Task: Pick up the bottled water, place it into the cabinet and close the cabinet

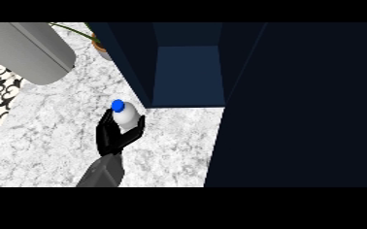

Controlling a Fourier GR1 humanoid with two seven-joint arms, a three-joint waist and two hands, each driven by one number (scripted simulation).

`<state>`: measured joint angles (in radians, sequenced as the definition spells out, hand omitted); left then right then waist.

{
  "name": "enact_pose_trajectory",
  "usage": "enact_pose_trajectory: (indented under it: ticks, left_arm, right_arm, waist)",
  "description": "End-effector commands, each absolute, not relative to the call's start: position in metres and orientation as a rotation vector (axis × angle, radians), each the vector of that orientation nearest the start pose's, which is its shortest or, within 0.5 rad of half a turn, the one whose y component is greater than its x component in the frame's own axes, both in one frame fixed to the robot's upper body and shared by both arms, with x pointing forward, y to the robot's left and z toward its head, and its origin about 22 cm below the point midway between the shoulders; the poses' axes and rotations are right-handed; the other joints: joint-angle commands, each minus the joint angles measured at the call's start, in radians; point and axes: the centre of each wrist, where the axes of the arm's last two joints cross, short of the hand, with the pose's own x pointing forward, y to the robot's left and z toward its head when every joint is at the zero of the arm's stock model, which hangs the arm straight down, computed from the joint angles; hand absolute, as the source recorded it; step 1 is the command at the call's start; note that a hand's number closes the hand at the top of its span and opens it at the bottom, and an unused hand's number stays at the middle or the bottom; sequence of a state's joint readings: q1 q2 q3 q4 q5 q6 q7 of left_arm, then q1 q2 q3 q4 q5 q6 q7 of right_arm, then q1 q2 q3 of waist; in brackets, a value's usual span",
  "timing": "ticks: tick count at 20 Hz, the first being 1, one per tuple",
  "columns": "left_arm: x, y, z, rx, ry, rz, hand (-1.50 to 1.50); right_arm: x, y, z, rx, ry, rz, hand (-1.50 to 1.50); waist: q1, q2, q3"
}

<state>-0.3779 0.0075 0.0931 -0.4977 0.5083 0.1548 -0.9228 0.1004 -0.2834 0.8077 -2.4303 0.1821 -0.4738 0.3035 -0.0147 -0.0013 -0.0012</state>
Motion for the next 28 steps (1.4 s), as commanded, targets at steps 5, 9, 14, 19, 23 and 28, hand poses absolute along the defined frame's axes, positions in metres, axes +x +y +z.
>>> enact_pose_trajectory:
  ticks: [5,9,14,19,23,28]
  left_arm:
    - [0.247,0.220,-0.150,-0.071,-1.692,0.392,1.50]
    - [0.214,0.243,-0.164,-0.169,-1.692,0.331,1.50]
    - [0.211,0.232,-0.141,-0.140,-1.779,0.312,1.50]
    - [0.217,0.204,-0.115,-0.199,-1.745,0.280,1.50]
    - [0.217,0.223,-0.100,-0.273,-1.699,0.295,1.50]
    - [0.225,0.194,-0.054,-0.287,-1.729,0.295,1.50]
  right_arm:
    - [0.091,-0.150,0.168,0.229,-1.994,0.195,-1.50]
    - [0.080,-0.146,0.173,0.263,-1.966,0.215,-1.50]
    - [0.079,-0.155,0.178,0.253,-1.969,0.208,-1.50]
    - [0.091,-0.147,0.172,0.258,-1.980,0.222,-1.50]
    - [0.083,-0.159,0.184,0.259,-1.997,0.195,-1.50]
    - [0.094,-0.147,0.168,0.253,-2.002,0.203,-1.50]
  waist:
    - [0.015,-0.006,0.002]
    - [0.011,-0.007,0.001]
    - [0.015,-0.007,0.002]
    - [0.016,-0.004,0.002]
    - [0.012,-0.004,0.002]
    - [0.014,-0.003,0.002]
